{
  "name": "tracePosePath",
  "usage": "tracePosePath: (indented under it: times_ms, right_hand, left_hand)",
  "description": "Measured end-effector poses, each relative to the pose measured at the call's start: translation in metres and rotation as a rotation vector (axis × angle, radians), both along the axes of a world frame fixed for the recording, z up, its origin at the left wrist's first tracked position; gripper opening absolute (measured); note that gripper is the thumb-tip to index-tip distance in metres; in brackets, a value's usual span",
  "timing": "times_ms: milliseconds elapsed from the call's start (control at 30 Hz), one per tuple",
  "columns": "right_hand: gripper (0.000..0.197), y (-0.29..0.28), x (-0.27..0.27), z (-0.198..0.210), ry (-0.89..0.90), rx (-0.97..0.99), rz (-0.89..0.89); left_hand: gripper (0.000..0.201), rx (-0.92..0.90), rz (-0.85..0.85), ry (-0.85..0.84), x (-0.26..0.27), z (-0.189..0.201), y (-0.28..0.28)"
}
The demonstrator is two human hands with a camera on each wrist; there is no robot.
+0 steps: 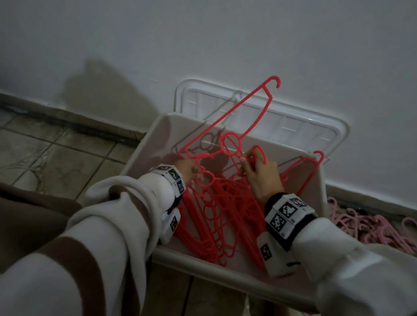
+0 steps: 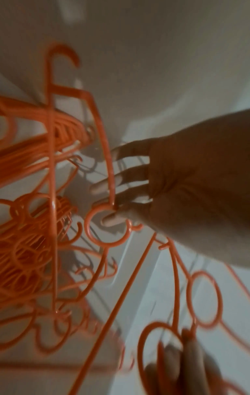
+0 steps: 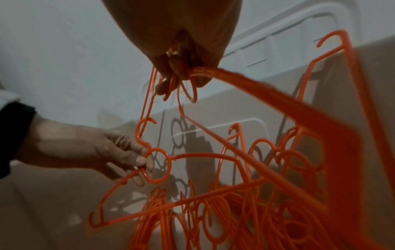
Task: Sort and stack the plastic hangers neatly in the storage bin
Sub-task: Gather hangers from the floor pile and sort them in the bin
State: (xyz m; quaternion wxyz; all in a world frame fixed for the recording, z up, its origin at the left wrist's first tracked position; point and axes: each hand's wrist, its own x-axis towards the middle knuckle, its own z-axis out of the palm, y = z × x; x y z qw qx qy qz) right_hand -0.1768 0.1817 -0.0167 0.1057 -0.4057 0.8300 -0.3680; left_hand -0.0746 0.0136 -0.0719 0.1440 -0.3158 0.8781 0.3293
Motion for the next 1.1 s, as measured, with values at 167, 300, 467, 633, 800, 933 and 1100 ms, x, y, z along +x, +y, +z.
tracePosePath:
  times_ms: [167, 300, 467, 633, 800, 933, 1100]
  right_hand:
    - [0.022, 0.008, -0.011, -0.004, 0.086, 0.079, -0.073]
    - [0.028, 0.016, -0.018, 0.001, 0.183, 0.096, -0.127]
    - [0.024, 0.021, -0.034, 0.023, 0.22, 0.022, -0.17]
    - [0.03, 0.02, -0.052, 0.041, 0.245, 0.001, -0.154]
    - [0.022, 0.019, -0.044, 0.054, 0.136, 0.052, 0.018]
    - [0.017, 0.016, -0.033, 0.044, 0.042, 0.089, 0.143]
    - [0.022, 0.015, -0.031, 0.038, -0.147, -0.113, 0.193]
  left_hand:
    - [0.025, -0.09, -0.001, 0.141, -0.01, 0.026, 0.009]
    - [0.029, -0.044, -0.049, 0.207, -0.008, 0.041, 0.009]
    - [0.026, -0.083, -0.203, 0.292, -0.001, 0.074, 0.01]
    - [0.028, -0.236, -0.369, 0.386, -0.003, 0.096, 0.012]
    - [0.024, -0.343, -0.525, 0.521, -0.007, 0.104, 0.026]
    - [0.02, -0.389, -0.545, 0.55, -0.011, 0.098, 0.041]
    - [0.021, -0.229, -0.52, 0.471, -0.01, 0.09, 0.047]
